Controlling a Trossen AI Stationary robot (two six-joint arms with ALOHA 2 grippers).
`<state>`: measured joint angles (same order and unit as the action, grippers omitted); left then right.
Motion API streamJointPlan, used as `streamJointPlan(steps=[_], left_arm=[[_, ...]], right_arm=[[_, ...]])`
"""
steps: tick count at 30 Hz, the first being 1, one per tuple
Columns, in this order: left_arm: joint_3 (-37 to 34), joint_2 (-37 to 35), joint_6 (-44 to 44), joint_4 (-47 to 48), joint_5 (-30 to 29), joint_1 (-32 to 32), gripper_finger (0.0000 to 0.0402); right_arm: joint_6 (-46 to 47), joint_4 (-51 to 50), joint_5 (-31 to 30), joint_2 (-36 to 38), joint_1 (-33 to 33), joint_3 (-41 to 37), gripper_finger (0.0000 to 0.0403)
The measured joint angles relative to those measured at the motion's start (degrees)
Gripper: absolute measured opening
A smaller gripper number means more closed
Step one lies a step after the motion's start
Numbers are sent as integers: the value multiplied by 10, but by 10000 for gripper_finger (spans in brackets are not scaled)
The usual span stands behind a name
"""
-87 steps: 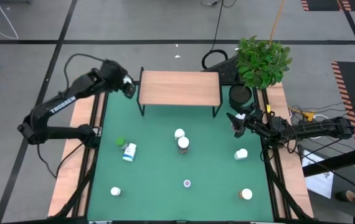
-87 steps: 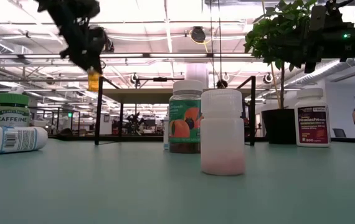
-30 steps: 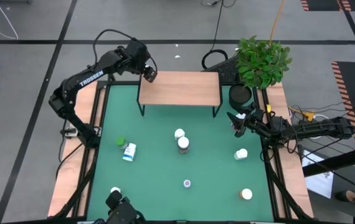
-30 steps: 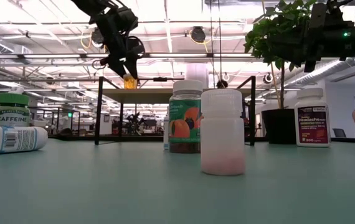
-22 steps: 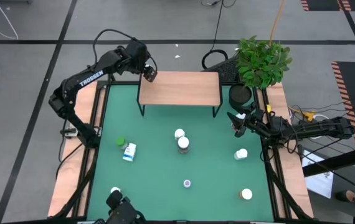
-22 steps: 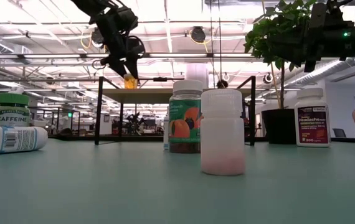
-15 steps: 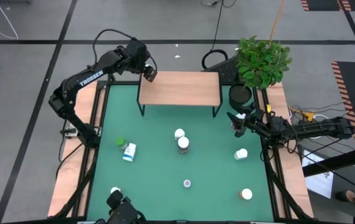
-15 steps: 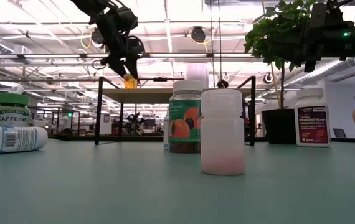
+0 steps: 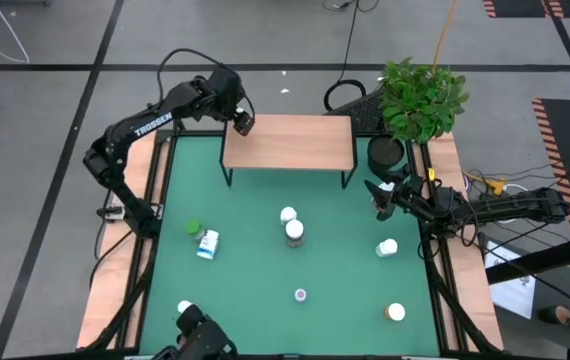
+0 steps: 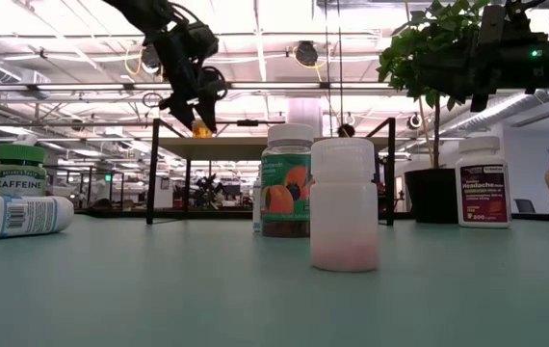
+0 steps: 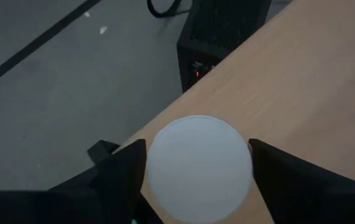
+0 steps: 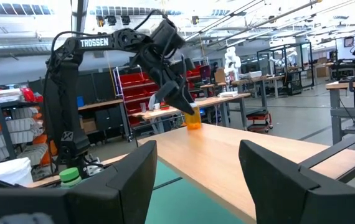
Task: Pick and place medicine bottles onto shelf by color
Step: Put the top orange bottle on the shelf, then put the green bottle on the shelf
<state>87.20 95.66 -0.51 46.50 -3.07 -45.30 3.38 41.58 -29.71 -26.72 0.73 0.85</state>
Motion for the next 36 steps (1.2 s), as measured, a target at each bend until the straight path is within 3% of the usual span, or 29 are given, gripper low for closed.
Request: streamJointPlan(steps=[10, 18, 22, 29, 36], left_arm=[[0, 1, 9, 5, 1, 8, 361], [0, -79, 12, 25, 0, 17, 367], [0, -134, 4, 68, -30, 39, 367], [-19, -193, -67, 177, -79, 146, 367], [-161, -277, -239, 187, -137, 323, 367]], right_arm=[[-6, 1, 0, 0, 0, 0, 224], [-6, 2, 0, 0, 0, 0, 224], [-6, 2, 0, 0, 0, 0, 224], [-6, 1, 26, 0, 0, 0, 224], [11, -2, 59, 0, 2, 0, 224]])
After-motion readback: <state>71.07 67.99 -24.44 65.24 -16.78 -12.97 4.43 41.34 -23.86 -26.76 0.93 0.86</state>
